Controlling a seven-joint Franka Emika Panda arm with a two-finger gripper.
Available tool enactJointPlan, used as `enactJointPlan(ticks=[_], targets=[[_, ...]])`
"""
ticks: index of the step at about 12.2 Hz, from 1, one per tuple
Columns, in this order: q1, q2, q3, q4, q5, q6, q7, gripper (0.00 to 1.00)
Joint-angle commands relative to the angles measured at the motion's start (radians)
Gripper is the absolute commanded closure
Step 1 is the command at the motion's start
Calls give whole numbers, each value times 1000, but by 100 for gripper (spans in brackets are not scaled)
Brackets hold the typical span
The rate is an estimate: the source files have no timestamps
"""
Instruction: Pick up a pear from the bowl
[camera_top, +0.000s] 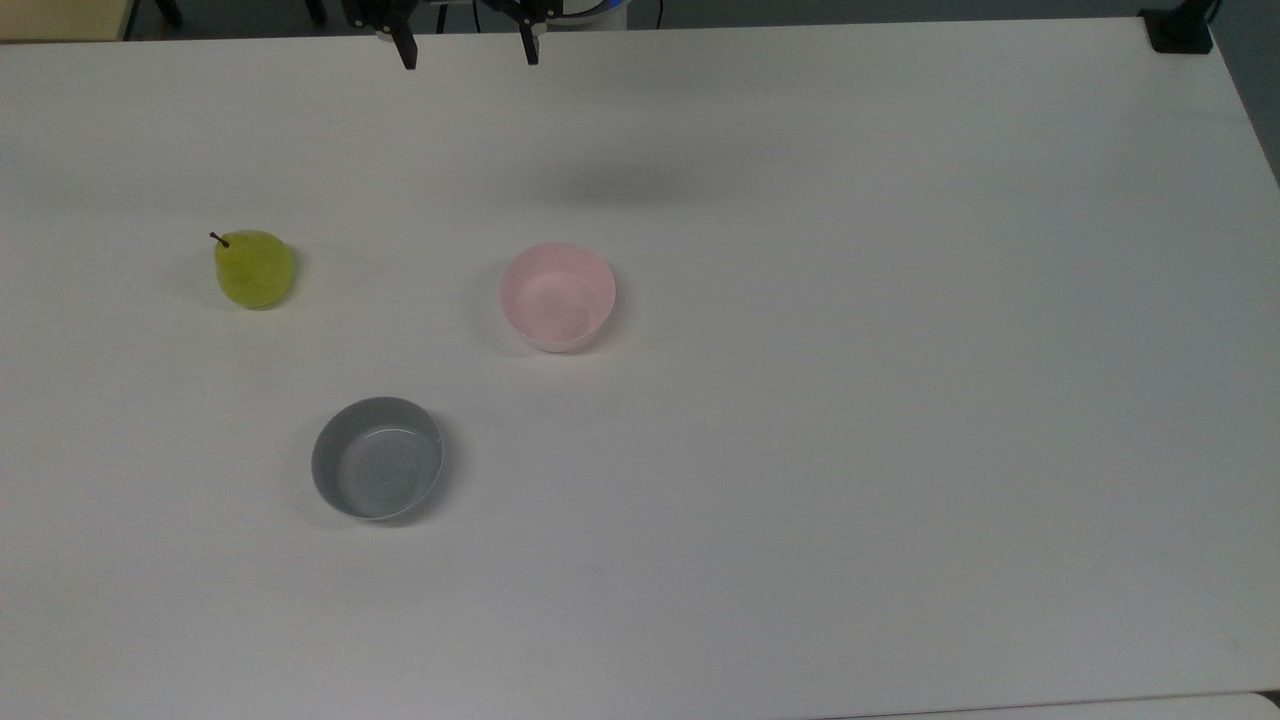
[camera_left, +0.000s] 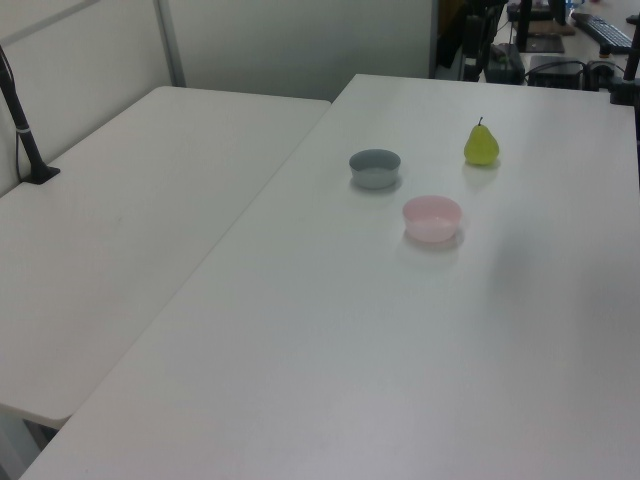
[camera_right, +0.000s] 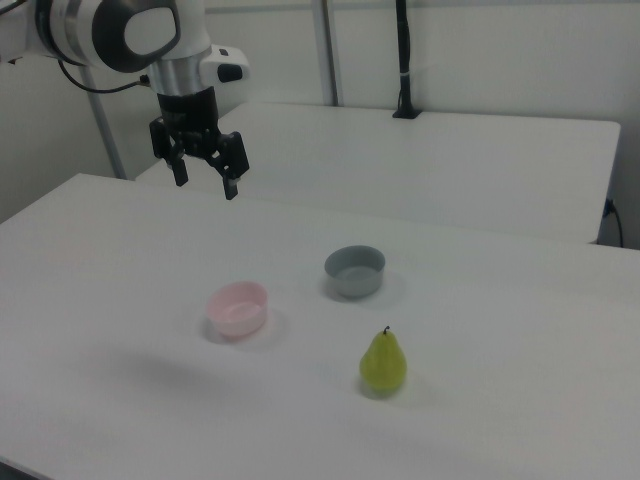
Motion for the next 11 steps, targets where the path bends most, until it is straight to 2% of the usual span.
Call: enactJointPlan(ticks=[1, 4, 8, 11], targets=[[8, -20, -8, -26, -23, 31, -57, 0], [11, -15, -7, -32, -35, 80, -28, 0], [9, -5, -7, -33, -37, 86, -146, 0], [9, -8, -7, -35, -37, 85, -149, 0]])
